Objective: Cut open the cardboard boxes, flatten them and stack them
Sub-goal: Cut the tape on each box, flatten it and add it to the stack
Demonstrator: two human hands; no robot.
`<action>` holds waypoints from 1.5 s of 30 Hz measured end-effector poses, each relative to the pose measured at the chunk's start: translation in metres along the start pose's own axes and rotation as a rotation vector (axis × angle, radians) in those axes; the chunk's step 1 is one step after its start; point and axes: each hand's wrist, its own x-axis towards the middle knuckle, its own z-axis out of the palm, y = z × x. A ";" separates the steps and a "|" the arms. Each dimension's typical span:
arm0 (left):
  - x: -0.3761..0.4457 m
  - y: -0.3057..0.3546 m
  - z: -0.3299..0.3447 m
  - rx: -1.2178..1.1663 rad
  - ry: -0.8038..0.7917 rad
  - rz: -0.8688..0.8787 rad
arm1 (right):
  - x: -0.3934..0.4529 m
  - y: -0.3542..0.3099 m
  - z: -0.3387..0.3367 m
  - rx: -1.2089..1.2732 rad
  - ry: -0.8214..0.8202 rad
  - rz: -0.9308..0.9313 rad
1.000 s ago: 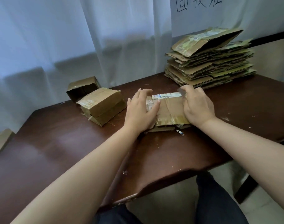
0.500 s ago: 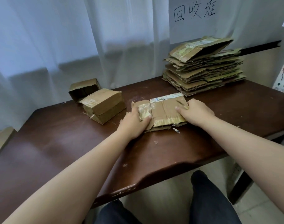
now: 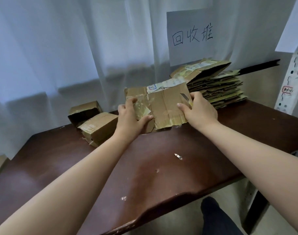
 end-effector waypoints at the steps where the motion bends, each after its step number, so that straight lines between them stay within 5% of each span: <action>1: 0.007 0.005 -0.003 -0.006 0.018 0.016 | 0.007 -0.003 -0.006 0.001 0.028 -0.021; 11: 0.101 0.072 0.008 -0.070 0.080 0.170 | 0.105 0.002 -0.073 -0.088 0.246 -0.060; 24: 0.217 0.142 0.089 -0.212 0.078 0.150 | 0.254 0.069 -0.096 -0.180 0.311 0.001; 29: 0.225 0.125 0.129 -0.165 -0.011 0.065 | 0.271 0.098 -0.078 -0.248 0.195 0.075; 33: 0.221 0.109 0.149 -0.072 -0.125 -0.031 | 0.273 0.099 -0.059 -0.375 0.109 -0.065; 37: 0.221 0.107 0.151 0.098 -0.163 -0.100 | 0.264 0.096 -0.034 -0.468 -0.130 -0.084; 41: 0.232 0.111 0.153 0.234 -0.170 -0.004 | 0.267 0.112 -0.016 -0.371 -0.238 -0.076; 45: 0.228 0.093 0.178 0.326 -0.411 0.065 | 0.258 0.132 -0.003 -0.332 -0.257 -0.124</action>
